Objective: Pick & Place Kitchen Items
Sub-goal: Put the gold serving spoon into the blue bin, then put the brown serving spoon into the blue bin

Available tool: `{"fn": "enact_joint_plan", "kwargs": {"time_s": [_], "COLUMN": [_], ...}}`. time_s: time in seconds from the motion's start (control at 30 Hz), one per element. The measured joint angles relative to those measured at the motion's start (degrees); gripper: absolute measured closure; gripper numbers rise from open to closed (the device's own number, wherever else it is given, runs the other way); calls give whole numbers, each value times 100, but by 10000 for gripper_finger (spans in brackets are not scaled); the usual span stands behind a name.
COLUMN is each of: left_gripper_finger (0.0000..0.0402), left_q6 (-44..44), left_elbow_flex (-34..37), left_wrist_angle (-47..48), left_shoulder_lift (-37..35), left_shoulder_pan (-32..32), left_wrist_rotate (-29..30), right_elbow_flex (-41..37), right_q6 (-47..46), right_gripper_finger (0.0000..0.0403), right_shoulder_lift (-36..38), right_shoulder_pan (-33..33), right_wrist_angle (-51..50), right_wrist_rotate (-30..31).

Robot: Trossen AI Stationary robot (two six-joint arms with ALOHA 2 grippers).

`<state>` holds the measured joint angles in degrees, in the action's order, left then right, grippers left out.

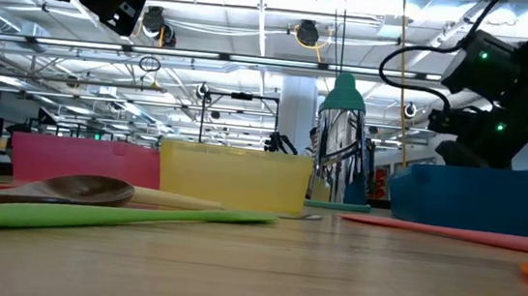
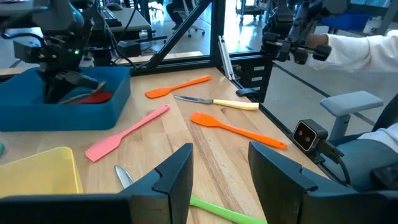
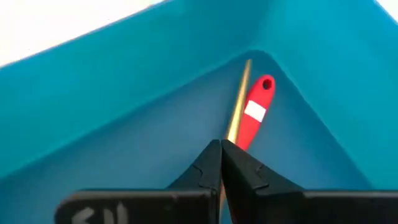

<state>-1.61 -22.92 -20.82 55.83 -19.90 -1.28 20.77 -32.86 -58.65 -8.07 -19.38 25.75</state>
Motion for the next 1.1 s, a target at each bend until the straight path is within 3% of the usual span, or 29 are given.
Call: {"fn": "enact_joint_plan", "kwargs": {"time_s": [0.33,0.57,0.83,0.97,1.1], "left_gripper_finger": [245,245,245,245,245], "left_q6": [-8,-17,-493,-683,-1308], "left_elbow_flex": [0,0,0,0,0], "left_wrist_angle": [4,4,1,-4,-81], "left_shoulder_lift": [0,0,0,90,366], "left_shoulder_pan": [0,0,-2,-142,-395], "left_wrist_rotate": [0,0,186,209,761], "right_elbow_flex": [-100,-67,753,1063,1069], "right_q6": [47,477,1154,1661,2543], "right_gripper_finger": [402,402,402,402,402], "right_shoulder_lift": [0,2,15,15,13], "right_shoulder_pan": [-306,-257,74,406,884], "right_wrist_angle": [128,589,657,1629,3213], "right_wrist_rotate": [895,408,604,574,170]}}
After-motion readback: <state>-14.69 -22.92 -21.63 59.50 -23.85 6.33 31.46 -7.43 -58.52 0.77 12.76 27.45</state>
